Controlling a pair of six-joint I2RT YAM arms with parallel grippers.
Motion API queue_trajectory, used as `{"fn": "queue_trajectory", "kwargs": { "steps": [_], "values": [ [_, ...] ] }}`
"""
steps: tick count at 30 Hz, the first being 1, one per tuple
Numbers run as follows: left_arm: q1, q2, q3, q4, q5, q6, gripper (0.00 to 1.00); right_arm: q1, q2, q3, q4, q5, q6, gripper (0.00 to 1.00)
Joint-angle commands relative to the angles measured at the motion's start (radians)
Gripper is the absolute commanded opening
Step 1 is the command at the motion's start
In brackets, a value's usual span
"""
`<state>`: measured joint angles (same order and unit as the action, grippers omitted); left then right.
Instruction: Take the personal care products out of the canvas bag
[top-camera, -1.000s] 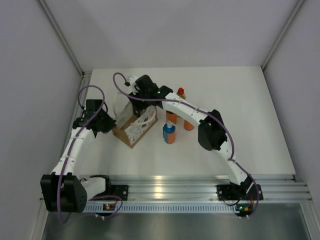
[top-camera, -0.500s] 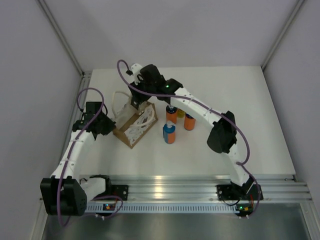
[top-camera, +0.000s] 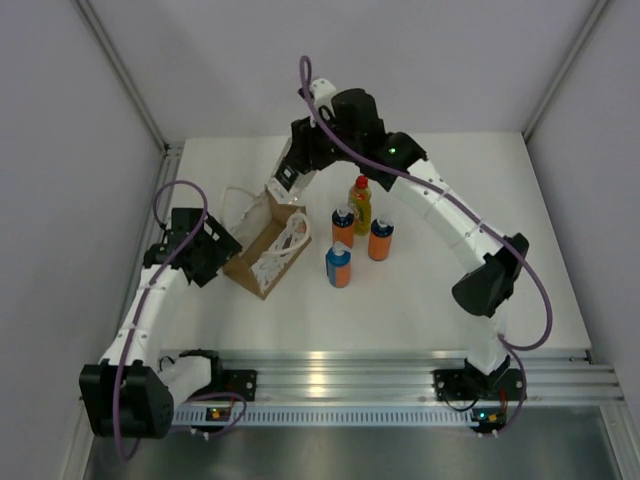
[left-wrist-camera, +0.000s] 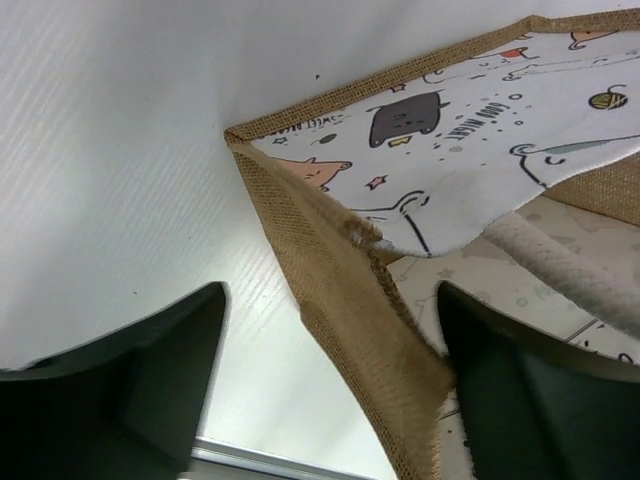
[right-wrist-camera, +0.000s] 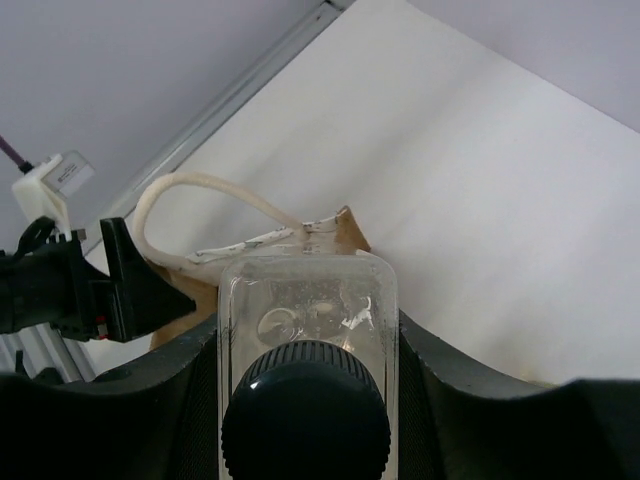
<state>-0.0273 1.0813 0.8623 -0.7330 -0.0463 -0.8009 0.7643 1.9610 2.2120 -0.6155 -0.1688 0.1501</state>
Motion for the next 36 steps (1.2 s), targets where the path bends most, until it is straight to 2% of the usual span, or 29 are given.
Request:
{"fn": "queue_trajectory", "kwargs": {
  "steps": [1,8,16,26,36],
  "values": [
    [0.001,-0.029,0.037,-0.02,-0.009,0.016,0.98,-0.068,-0.157,0.015,0.128,-0.052,0.101,0.0],
    [0.001,-0.053,0.081,-0.045,0.013,0.026,0.98,-0.236,-0.266,-0.099,0.128,-0.127,0.284,0.0],
    [0.001,-0.087,0.194,-0.12,0.026,0.037,0.98,-0.39,-0.387,-0.248,0.099,-0.132,0.322,0.0],
    [0.001,-0.129,0.305,-0.195,0.042,0.078,0.98,-0.582,-0.53,-0.454,0.049,-0.097,0.214,0.0],
    [0.001,-0.158,0.409,-0.259,0.04,0.16,0.98,-0.596,-0.612,-0.707,0.092,0.118,0.028,0.0]
  ]
}}
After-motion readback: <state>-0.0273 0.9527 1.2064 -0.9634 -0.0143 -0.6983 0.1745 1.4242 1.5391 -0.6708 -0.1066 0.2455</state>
